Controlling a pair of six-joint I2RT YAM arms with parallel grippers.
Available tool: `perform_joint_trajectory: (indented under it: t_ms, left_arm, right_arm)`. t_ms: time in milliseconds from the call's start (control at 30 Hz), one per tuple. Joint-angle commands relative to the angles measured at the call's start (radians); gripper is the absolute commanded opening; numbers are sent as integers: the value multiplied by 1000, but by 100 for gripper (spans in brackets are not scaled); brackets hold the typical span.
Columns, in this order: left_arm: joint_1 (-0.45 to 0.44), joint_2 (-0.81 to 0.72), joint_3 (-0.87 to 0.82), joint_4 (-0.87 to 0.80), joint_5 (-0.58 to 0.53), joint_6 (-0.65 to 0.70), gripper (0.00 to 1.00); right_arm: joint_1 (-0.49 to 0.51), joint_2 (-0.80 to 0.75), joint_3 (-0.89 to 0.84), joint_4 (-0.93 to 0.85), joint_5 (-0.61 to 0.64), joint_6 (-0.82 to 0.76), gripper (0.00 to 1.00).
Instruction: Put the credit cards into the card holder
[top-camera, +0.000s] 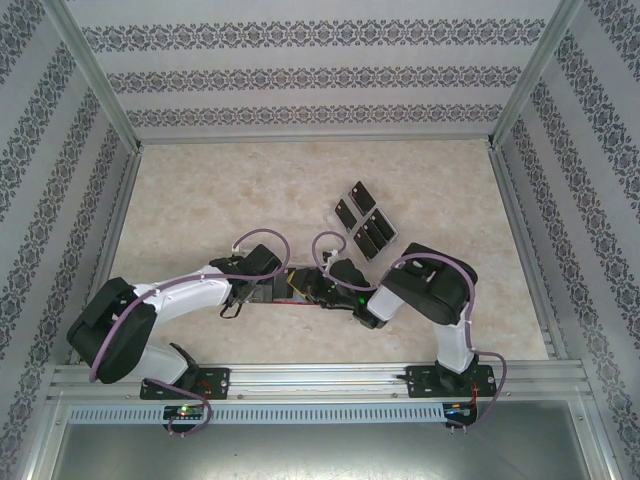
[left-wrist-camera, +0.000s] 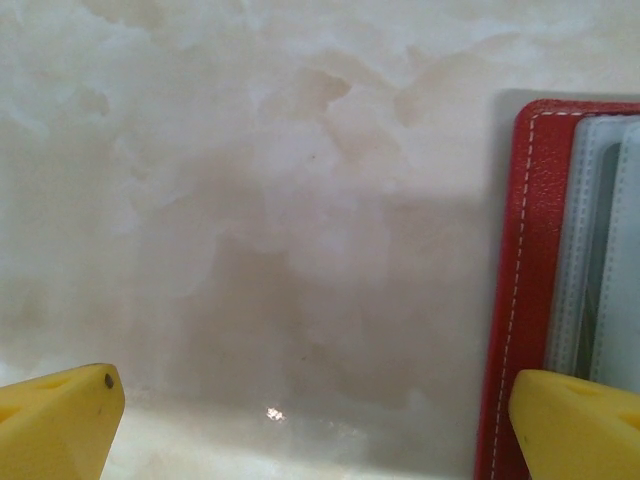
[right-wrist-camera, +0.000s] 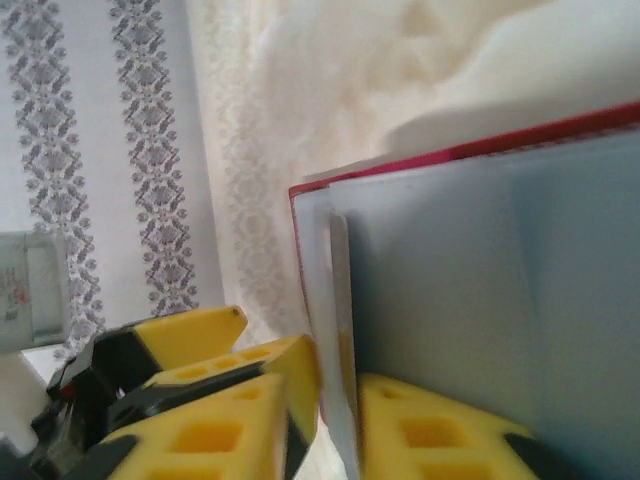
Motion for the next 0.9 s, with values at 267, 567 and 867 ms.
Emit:
perform_joint_trajectory:
  t_ms: [267, 567, 867]
  left_arm:
    - [6, -60, 47, -42, 21, -10, 100]
    - [59, -108, 63, -35, 41, 30, 100]
    - [94, -114, 9, 38, 98, 51, 100]
  right_arm:
    - [-22, -248, 68, -663, -19, -232, 53]
    - [-71, -395, 246, -1126, -3, -482, 44]
    - [-73, -317, 439, -1377, -21, -667, 8]
